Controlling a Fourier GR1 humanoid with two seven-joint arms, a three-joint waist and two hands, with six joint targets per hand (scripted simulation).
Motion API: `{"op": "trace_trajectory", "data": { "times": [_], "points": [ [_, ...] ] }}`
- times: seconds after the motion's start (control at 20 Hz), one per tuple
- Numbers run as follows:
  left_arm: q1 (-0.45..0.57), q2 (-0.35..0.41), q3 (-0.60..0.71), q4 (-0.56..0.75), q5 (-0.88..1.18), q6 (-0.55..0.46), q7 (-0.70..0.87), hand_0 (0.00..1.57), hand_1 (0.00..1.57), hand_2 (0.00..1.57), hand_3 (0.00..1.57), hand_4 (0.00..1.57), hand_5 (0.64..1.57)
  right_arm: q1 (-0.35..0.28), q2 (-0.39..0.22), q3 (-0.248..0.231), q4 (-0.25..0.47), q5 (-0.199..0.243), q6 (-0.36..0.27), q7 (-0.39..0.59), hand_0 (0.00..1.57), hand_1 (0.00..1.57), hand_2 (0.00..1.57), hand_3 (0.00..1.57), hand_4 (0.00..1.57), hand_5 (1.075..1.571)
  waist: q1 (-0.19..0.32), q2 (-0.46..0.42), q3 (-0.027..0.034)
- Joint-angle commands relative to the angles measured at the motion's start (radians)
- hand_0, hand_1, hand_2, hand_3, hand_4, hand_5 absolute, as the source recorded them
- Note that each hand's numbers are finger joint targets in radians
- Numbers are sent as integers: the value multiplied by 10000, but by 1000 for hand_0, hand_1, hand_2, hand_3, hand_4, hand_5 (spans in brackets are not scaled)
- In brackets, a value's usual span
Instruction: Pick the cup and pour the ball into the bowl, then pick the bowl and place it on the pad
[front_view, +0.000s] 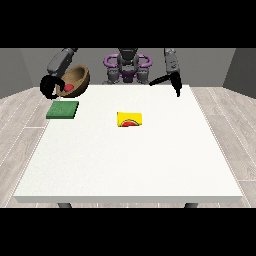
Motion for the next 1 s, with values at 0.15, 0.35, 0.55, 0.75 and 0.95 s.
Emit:
{"op": "trace_trajectory", "data": {
  "times": [0.15, 0.35, 0.55, 0.75, 0.95],
  "points": [
    [-1240, 36, -220, -760, -237, 307, -120, 0, 0, 0, 0, 0, 1565, -497, -1200, -936, 875, -559, 942, -1204, 1571, 1571, 1571, 1366, 1031, 1562, 339, 2118, 14],
    [-404, -481, -891, -2153, -657, 743, 12, 0, 0, 0, 0, 0, 1565, -27, -2171, -1324, 1660, -453, 1554, -2532, 1571, 1571, 1571, 1192, 1008, 1567, 693, 2593, 27],
    [-470, -248, -988, -2960, -719, 591, 355, 0, 0, 0, 0, 0, 1564, -493, -2767, -1395, 2088, -279, 1573, -2974, 1571, 1571, 1571, 0, 1047, 1567, 829, 3295, 27],
    [-664, -154, -1041, -4190, -833, 666, 1470, 0, 0, 0, 0, 0, 1564, -641, -3206, -1338, 2549, -78, 1964, -3351, 1571, 1571, 1571, 0, 1039, 1569, 538, 3540, 35],
    [-216, -195, -1157, -4970, -958, 764, 1682, 0, 0, 0, 0, 0, 1563, -719, -3207, -1234, 2733, 96, 2055, -3815, 1571, 1571, 1571, 436, 1031, 1571, 408, 3623, 27]
  ]
}}
